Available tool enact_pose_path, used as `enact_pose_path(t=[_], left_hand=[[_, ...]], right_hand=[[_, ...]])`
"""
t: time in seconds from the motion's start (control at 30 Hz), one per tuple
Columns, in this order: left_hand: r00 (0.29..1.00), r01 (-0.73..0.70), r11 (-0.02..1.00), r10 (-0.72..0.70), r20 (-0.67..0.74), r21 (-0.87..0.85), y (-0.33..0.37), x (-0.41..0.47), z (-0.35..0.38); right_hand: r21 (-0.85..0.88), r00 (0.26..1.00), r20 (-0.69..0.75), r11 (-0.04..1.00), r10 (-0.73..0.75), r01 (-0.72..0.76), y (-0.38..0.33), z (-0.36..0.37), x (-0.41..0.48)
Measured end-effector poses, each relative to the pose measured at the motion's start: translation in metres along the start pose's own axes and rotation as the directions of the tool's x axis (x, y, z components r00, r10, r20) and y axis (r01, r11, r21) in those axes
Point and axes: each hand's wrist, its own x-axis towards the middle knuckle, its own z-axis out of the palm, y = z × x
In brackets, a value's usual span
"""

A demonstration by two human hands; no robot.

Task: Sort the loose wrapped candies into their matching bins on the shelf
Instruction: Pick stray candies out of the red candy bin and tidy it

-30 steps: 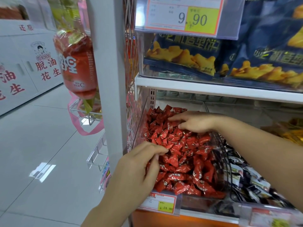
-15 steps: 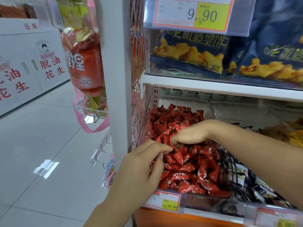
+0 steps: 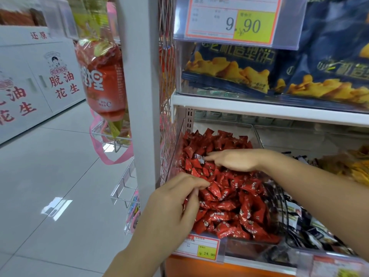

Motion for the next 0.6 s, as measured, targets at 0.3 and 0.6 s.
enact_pose_path(t=[0.3,0.6], left_hand=[[1.0,-0.006,1.0,0.006,-0.002,0.002,-0.001,0.0,0.0],[1.0,-0.007,1.0,0.007,0.005,0.002,-0.001,0.0,0.0]], right_hand=[[0.057,0.984,-0.169,0.997,-0.047,0.058,0.005,-0.008,0.01],[-0.041,0.99,-0.117,0.996,-0.078,0.074,-0.002,0.001,0.03]])
